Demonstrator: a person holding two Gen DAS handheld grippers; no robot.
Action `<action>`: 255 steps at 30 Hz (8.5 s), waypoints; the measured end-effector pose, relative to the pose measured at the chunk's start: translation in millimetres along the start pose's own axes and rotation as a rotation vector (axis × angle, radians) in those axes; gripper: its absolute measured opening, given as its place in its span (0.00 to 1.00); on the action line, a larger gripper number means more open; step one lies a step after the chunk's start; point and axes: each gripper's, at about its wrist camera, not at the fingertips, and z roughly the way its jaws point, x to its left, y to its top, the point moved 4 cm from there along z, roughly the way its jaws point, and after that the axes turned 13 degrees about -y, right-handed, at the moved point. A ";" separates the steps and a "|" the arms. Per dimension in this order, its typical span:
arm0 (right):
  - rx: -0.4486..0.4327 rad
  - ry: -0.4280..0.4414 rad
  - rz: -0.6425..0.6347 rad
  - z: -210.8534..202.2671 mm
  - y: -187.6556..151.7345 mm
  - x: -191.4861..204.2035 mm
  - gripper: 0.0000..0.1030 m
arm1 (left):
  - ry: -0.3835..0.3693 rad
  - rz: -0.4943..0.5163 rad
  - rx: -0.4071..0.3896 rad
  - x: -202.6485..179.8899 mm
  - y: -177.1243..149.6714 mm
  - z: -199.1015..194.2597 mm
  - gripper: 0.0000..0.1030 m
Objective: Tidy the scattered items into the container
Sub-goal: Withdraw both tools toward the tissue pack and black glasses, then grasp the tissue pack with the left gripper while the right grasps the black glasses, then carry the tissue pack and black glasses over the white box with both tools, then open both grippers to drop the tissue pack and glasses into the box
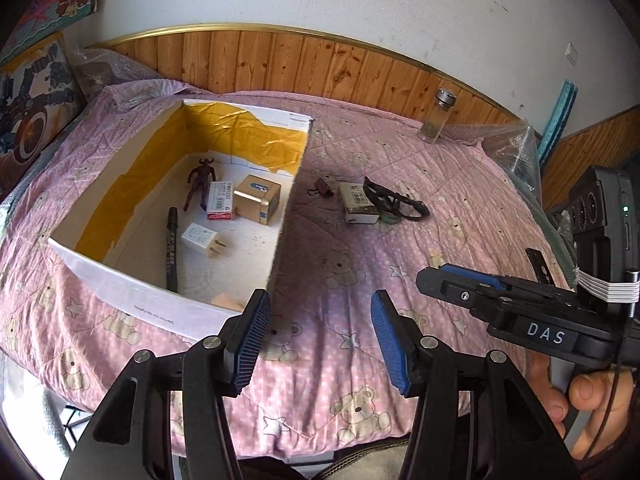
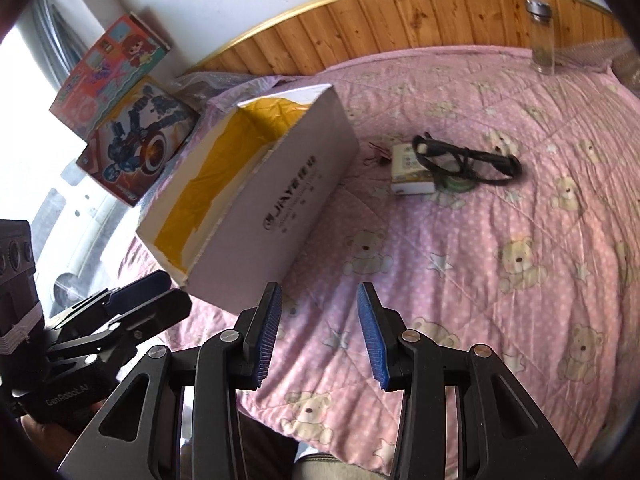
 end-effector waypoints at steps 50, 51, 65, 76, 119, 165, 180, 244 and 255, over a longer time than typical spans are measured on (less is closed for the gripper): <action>0.124 -0.109 -0.535 145.1 135.5 -130.4 0.50 | 0.044 -0.089 0.154 19.1 93.4 280.7 0.54; 0.106 -0.114 -0.569 145.4 135.7 -124.0 0.51 | 0.042 -0.080 0.153 19.9 93.5 279.8 0.53; 0.153 -0.053 -0.262 133.7 117.7 -150.8 0.16 | -0.027 -0.081 0.156 19.3 70.9 248.2 0.49; 0.148 -0.012 0.114 80.7 29.0 -167.5 0.16 | -0.102 -0.054 0.183 -14.6 46.8 215.6 0.49; 0.073 -0.118 -0.081 12.2 -94.9 -62.8 0.50 | -0.152 -0.033 0.075 -34.0 -27.2 68.0 0.49; -0.075 -0.120 -0.153 -34.0 -27.3 8.3 0.34 | -0.210 -0.098 -0.053 -2.1 -3.5 13.5 0.49; -0.145 0.016 -0.260 -57.3 8.0 87.9 0.34 | -0.185 -0.127 -0.168 24.9 27.9 -40.2 0.49; 0.003 -0.032 -0.234 63.9 66.3 178.4 0.43 | 0.117 -0.173 0.066 207.7 71.0 -22.4 0.56; -0.016 -0.009 -0.234 40.9 54.9 174.0 0.44 | 0.119 -0.147 0.067 173.9 59.9 -37.8 0.60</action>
